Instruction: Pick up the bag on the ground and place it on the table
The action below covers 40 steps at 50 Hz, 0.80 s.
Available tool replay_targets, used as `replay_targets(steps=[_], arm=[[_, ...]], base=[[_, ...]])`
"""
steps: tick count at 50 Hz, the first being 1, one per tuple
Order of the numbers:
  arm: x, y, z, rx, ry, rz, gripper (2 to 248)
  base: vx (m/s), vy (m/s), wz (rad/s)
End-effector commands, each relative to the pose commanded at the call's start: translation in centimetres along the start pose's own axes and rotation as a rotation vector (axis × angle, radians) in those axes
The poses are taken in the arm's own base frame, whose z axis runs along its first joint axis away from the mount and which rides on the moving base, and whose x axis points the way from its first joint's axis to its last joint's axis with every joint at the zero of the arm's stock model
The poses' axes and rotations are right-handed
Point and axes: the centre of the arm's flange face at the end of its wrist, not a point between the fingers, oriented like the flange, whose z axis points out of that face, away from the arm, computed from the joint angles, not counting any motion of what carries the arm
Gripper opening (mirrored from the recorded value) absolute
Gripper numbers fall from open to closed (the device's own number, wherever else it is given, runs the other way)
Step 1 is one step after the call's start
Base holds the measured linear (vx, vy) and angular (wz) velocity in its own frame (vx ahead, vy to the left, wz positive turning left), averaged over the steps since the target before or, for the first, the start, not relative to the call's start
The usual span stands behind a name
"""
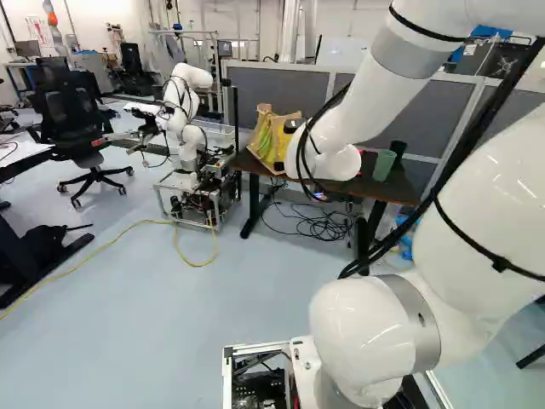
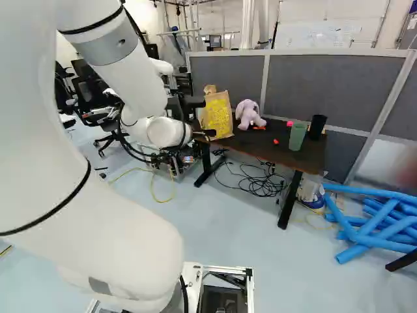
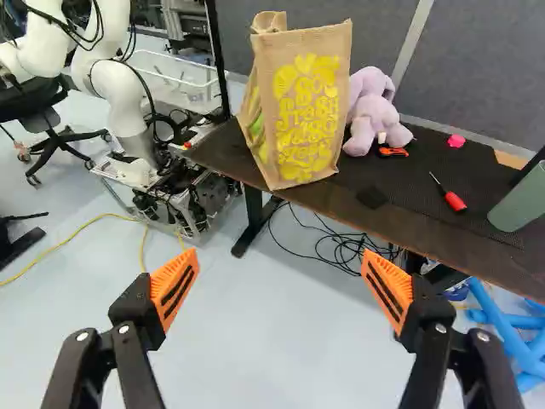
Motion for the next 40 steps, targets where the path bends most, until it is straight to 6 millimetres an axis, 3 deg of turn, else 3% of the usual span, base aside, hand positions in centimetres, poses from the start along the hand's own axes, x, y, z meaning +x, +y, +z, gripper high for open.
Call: replay_targets(steps=[20,40], arm=[[-4.1,-0.3,-2.9,0.004,0.068,0.014,247],[-6.9,-0.5,-5.0,0.009,0.114,0.025,247]], base=[[0.000,0.000,0.000],[0.000,0.000,0.000]])
